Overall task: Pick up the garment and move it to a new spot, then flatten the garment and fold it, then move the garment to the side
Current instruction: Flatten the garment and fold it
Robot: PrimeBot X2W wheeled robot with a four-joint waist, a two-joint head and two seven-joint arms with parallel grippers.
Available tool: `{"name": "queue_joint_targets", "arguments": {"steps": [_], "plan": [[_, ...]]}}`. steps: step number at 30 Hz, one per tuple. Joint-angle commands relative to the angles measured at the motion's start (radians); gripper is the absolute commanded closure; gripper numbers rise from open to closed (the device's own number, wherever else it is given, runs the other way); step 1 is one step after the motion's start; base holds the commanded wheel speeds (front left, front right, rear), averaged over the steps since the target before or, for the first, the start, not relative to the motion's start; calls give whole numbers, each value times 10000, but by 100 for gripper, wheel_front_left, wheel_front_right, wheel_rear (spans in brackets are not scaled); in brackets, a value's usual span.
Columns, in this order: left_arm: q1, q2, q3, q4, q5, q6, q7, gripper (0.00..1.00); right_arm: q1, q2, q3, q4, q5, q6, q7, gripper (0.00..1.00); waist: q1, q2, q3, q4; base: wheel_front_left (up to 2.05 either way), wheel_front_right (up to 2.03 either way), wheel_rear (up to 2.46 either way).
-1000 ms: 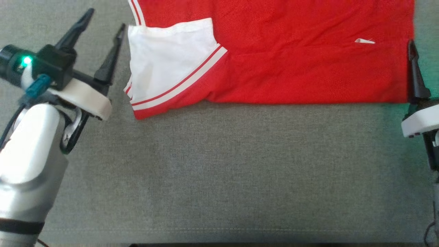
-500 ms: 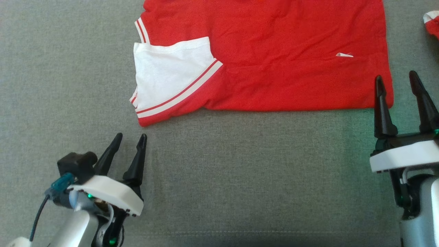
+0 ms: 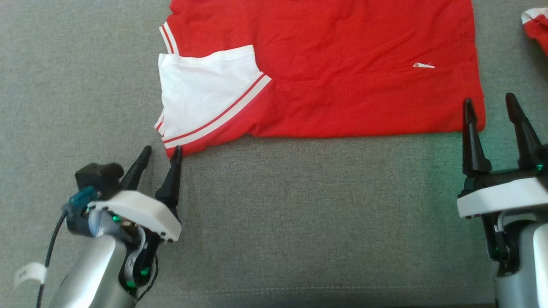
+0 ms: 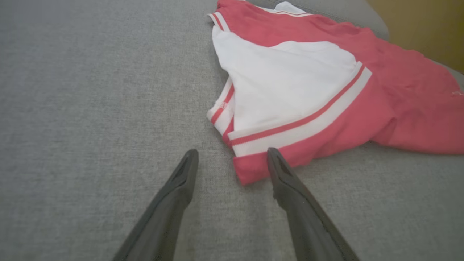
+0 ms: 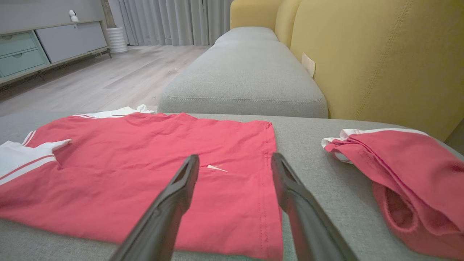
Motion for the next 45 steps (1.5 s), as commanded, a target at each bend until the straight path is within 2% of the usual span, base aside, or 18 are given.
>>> {"name": "queue_joint_targets", "arguments": {"steps": [1,6,7,8,9,12,18,26,33,35,36,45], "plan": [[-290,183,339,-196,-33,9,39,0,52,11,223,-346,-43,65,20,0,0,0,9,-10,0,0,0],[-507,87,168,522,-29,37,315,0,40,-46,243,-379,-19,65,85,0,0,0,-17,-82,0,0,0],[-506,76,127,590,-59,-20,350,17,59,-55,230,-386,-18,65,98,0,0,0,-36,-80,0,0,0],[-499,66,109,633,-91,-64,349,93,85,-63,213,-387,-13,65,112,0,0,0,-61,-75,0,0,0],[-478,71,53,634,-116,-169,348,100,116,-67,187,-379,-10,65,133,0,0,0,-94,-68,0,0,0],[-369,111,-78,492,-147,-400,284,100,224,-17,82,-265,61,65,305,0,0,0,-220,-3,0,0,0],[-136,310,-73,-70,-42,-339,72,100,221,376,-507,505,514,65,1144,0,0,0,-370,258,0,0,0],[-299,461,-240,-559,163,-264,230,100,-616,541,-1585,1456,19,65,2101,0,0,0,-194,570,0,0,0],[-658,446,-347,-663,228,-306,296,100,-1420,560,-1720,2394,-396,65,2835,0,0,0,38,628,0,0,0],[-731,461,-359,-665,241,-310,304,100,-1527,562,-1753,2631,-495,65,3104,60,0,0,80,633,0,0,0],[-755,465,-366,-662,244,-312,304,100,-1562,563,-1753,2701,-495,65,3177,100,0,0,87,635,0,0,0],[-293,700,-332,-1100,111,-265,334,100,-978,480,-1327,2221,222,65,3266,100,0,0,-225,636,0,0,0]]}}
